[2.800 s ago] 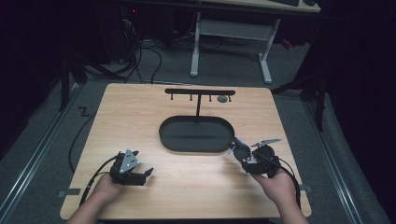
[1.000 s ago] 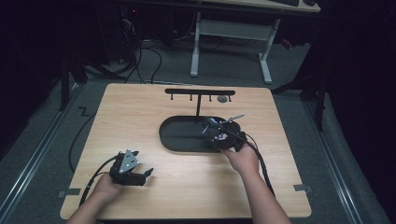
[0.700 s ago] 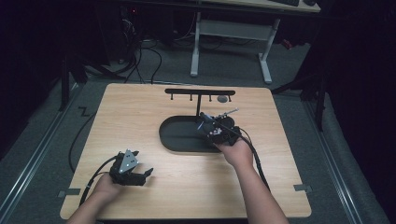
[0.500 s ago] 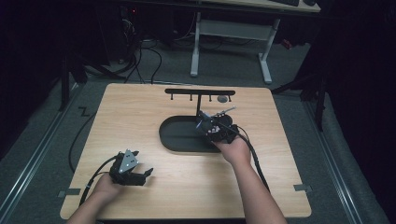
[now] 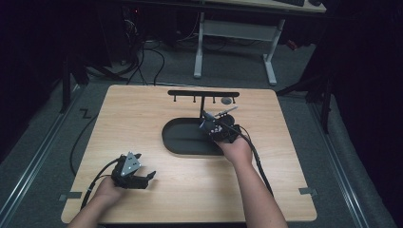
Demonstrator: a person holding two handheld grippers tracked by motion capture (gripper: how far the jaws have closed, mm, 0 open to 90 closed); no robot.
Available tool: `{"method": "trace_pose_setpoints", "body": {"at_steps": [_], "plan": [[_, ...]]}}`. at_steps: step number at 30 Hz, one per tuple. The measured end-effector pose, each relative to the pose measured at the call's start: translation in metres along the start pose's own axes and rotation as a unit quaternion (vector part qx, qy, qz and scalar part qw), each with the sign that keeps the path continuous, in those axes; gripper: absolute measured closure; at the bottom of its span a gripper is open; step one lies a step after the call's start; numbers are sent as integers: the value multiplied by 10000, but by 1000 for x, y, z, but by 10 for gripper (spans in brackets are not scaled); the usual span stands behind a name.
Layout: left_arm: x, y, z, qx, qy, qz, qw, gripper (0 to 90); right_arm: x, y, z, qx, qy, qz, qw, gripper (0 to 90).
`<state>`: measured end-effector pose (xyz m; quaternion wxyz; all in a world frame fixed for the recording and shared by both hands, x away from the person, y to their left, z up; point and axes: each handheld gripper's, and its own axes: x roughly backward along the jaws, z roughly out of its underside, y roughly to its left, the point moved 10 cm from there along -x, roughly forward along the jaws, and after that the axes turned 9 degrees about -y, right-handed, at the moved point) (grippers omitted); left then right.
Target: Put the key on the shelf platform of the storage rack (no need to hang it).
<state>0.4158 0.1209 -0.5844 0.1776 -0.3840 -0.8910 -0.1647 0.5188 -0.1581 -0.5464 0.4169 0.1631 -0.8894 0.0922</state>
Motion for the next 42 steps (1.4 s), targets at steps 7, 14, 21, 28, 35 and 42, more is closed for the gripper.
{"method": "trace_pose_setpoints", "body": {"at_steps": [7,14,21,28,35,42], "plan": [[0,0,0,1,0,4,10000,153,-10,-1,6,62,149,62,9999,443],[0,0,0,2,-4,9,10000,153,-16,0,10,145,261,73,9995,432],[0,0,0,-2,-4,9,10000,154,-21,0,16,124,357,128,9992,397],[0,0,0,1,-4,8,10000,153,-18,3,11,104,257,122,9995,238],[0,0,0,1,-3,7,10000,153,-4,2,5,-15,56,48,10000,252],[0,0,0,-4,5,-2,10000,153,6,3,5,-101,-149,-72,9998,262]]}}
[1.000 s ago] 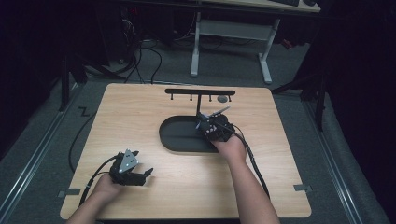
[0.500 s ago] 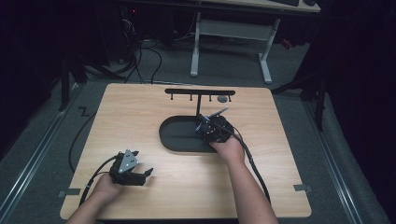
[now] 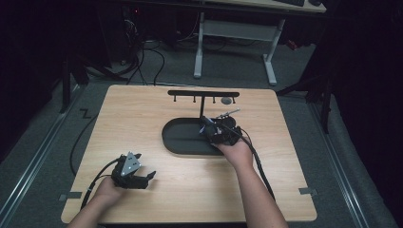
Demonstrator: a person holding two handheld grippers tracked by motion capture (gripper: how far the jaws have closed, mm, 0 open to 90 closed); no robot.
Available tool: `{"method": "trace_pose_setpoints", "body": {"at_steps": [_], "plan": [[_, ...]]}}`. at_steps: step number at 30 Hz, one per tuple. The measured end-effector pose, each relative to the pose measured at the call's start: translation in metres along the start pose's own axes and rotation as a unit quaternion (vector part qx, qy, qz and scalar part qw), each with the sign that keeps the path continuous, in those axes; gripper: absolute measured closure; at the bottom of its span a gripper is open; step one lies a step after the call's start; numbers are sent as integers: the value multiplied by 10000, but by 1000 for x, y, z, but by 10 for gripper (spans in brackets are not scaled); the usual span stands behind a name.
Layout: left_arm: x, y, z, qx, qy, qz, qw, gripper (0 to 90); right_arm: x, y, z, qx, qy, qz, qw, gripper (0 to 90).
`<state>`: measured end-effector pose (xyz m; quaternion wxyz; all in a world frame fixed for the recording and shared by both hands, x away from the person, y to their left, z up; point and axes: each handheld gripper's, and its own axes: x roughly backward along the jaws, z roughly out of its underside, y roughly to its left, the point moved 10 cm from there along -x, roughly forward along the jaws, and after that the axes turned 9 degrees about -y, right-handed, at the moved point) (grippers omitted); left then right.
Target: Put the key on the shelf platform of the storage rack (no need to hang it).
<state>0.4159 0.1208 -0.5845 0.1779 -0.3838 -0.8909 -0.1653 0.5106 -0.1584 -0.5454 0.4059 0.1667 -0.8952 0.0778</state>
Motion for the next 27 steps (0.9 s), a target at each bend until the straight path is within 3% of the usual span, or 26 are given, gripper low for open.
{"method": "trace_pose_setpoints", "body": {"at_steps": [14,27], "plan": [[0,0,0,-15,13,-5,10000,153,10,5,13,106,-72,-74,9999,268],[0,0,0,-22,11,-13,10000,153,29,4,36,215,-299,-41,9993,236]]}}
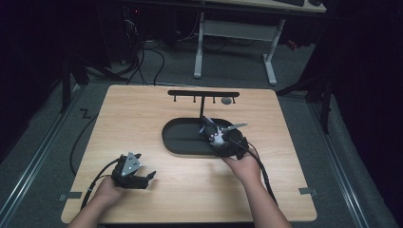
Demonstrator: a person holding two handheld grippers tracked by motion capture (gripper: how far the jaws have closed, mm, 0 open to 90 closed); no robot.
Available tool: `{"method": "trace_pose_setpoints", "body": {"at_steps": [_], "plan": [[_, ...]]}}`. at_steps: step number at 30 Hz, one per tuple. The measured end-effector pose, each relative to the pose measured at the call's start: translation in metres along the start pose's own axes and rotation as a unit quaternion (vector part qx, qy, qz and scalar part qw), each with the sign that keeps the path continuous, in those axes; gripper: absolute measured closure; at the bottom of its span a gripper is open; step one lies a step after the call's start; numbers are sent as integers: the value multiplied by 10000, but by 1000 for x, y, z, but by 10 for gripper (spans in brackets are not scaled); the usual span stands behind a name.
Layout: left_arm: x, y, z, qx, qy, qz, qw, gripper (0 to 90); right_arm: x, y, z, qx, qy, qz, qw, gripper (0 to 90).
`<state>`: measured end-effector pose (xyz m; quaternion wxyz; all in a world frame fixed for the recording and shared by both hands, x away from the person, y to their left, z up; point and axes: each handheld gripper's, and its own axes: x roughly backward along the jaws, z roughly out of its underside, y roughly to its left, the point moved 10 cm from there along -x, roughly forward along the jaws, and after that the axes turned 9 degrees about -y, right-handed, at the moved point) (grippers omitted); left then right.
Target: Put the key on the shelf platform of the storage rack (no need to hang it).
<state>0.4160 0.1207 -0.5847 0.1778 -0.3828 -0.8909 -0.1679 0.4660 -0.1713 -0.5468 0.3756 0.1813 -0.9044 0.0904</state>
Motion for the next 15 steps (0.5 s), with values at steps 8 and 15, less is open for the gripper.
{"method": "trace_pose_setpoints", "body": {"at_steps": [8,15], "plan": [[0,0,0,-5,5,-12,10000,153,11,2,20,6,-194,102,9998,232],[0,0,0,-14,13,-22,10000,153,20,2,39,47,-434,142,9989,183]]}}
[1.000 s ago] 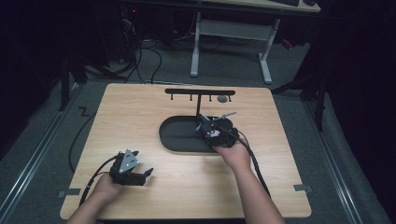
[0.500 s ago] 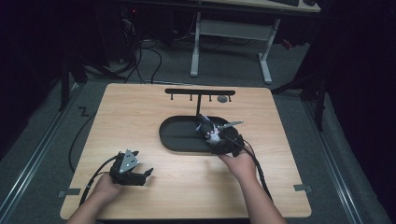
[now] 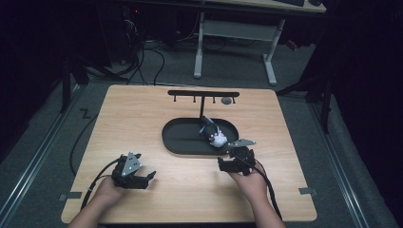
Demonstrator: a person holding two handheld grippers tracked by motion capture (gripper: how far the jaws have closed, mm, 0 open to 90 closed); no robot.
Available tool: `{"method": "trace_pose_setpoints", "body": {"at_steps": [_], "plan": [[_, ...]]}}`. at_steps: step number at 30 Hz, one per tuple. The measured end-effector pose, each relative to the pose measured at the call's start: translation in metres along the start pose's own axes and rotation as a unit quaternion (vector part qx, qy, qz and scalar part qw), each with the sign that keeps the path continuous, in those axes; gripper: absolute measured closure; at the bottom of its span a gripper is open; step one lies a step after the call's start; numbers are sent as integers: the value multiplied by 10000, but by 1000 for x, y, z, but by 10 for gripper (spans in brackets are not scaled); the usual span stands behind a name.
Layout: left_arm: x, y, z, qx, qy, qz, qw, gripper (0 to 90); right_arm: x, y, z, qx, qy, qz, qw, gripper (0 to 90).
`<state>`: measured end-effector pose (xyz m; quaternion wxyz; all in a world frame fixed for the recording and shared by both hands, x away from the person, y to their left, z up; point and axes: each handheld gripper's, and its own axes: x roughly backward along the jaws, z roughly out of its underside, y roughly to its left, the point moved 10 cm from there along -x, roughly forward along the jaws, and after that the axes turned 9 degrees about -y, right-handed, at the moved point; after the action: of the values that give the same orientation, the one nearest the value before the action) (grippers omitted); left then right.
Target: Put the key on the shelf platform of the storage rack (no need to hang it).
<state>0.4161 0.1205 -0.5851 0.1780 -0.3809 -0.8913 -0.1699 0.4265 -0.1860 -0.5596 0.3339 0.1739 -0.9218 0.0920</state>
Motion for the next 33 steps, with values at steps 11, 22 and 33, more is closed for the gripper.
{"method": "trace_pose_setpoints", "body": {"at_steps": [11,22,33], "plan": [[0,0,0,-18,4,-9,10000,153,18,6,35,-187,-323,-168,9992,153],[0,0,0,26,-20,18,10000,153,44,10,54,-190,-993,-22,9949,148],[0,1,0,85,-16,32,10000,153,36,10,63,-177,-826,-48,9964,148]]}}
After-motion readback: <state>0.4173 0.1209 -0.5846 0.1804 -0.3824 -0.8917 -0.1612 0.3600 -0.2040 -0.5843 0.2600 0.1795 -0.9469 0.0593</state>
